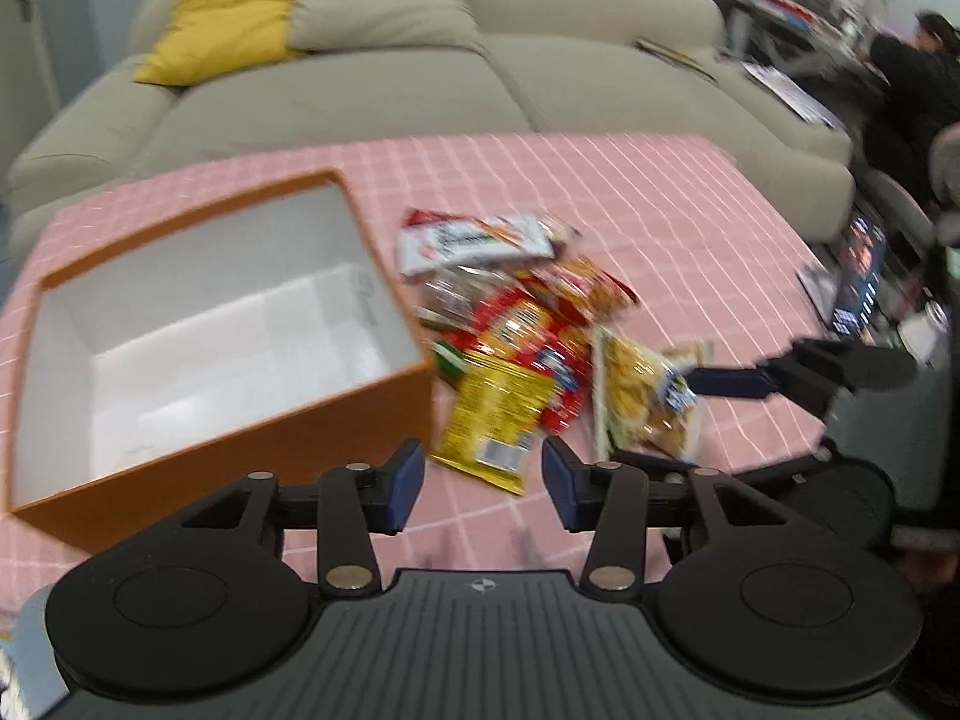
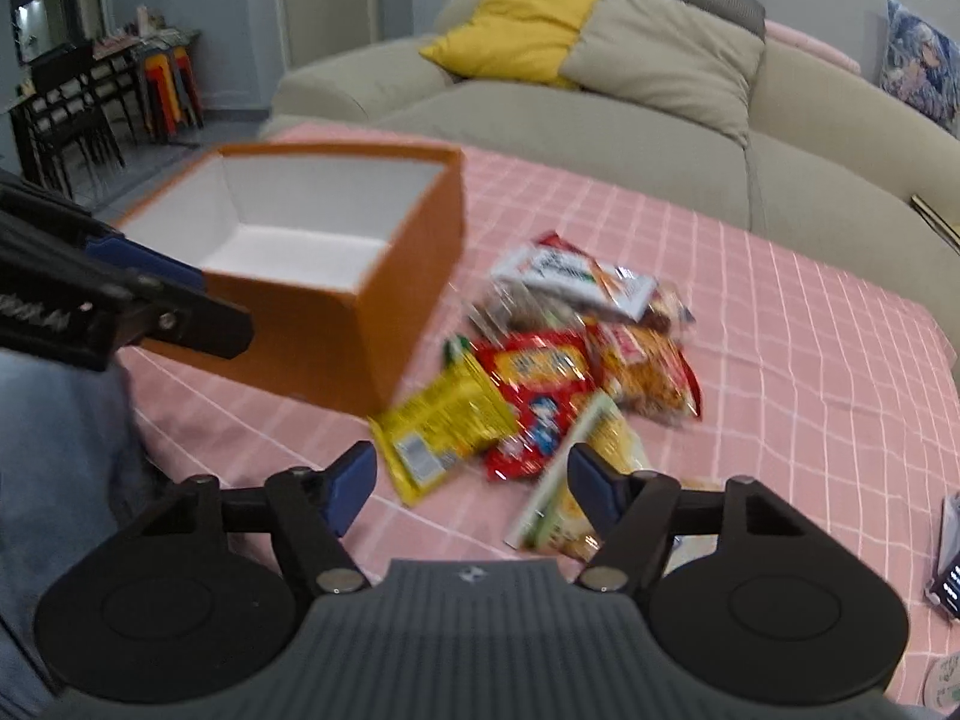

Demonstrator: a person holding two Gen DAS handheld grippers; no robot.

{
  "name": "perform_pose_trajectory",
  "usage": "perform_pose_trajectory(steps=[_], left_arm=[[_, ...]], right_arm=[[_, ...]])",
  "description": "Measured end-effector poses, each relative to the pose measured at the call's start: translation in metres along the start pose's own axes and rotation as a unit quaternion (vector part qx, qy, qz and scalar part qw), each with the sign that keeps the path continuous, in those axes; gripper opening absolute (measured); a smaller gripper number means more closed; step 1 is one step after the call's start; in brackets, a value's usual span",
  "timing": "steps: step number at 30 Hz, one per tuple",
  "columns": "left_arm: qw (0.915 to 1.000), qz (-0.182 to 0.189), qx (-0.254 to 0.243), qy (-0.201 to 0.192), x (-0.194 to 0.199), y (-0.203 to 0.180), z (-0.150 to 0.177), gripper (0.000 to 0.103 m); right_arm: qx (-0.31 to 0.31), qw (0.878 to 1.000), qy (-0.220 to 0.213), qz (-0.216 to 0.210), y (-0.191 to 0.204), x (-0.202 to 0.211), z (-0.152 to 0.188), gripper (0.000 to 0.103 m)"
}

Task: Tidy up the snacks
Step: 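Reach the left tool to the yellow packet while the right tool reaches the potato-chip bag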

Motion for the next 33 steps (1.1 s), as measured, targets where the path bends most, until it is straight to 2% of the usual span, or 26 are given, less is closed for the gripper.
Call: perform_pose_trajectory(steps=[2,5,9,12,14,21,27,31,33], left_arm=[[0.9997,0.020,-0.008,0.010,-0.010,-0.005,0.002,0.064],[0.9993,0.030,-0.013,0.019,-0.025,-0.010,0.004,0.069],[0.9995,0.015,0.009,0.028,-0.048,-0.013,0.010,0.075],[0.9985,-0.011,0.042,0.033,-0.065,-0.012,0.017,0.076],[0.9981,-0.031,0.046,0.025,-0.077,-0.012,0.022,0.077],[0.9961,-0.087,-0.011,0.011,-0.108,-0.018,0.035,0.078],[0.9934,-0.105,-0.045,0.014,-0.127,-0.026,0.040,0.080],[0.9912,-0.116,-0.053,0.037,-0.141,-0.025,0.045,0.080],[0.9901,-0.120,-0.056,0.045,-0.144,-0.023,0.047,0.076]], right_arm=[[0.005,1.000,0.013,0.000,-0.008,-0.009,0.006,0.069],[0.028,0.999,0.029,0.001,-0.020,-0.022,0.013,0.080],[0.081,0.995,0.053,-0.004,-0.030,-0.037,0.019,0.087],[0.115,0.991,0.071,-0.015,-0.036,-0.047,0.025,0.089],[0.131,0.988,0.080,-0.026,-0.037,-0.051,0.028,0.090],[0.163,0.982,0.086,-0.050,-0.041,-0.064,0.037,0.096],[0.186,0.977,0.085,-0.058,-0.047,-0.075,0.041,0.099],[0.192,0.975,0.093,-0.058,-0.053,-0.086,0.043,0.099],[0.187,0.976,0.097,-0.055,-0.055,-0.090,0.044,0.099]])
Point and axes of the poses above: each gripper's, at about its wrist camera, not at the fingertips, and x roughly against the way its jaws point, y to its left, z to its underside, the point moved 6 cm from there along -x, roughly the way its jaws point, and after that the axes turned 13 degrees about -y, right-handed, at the moved point
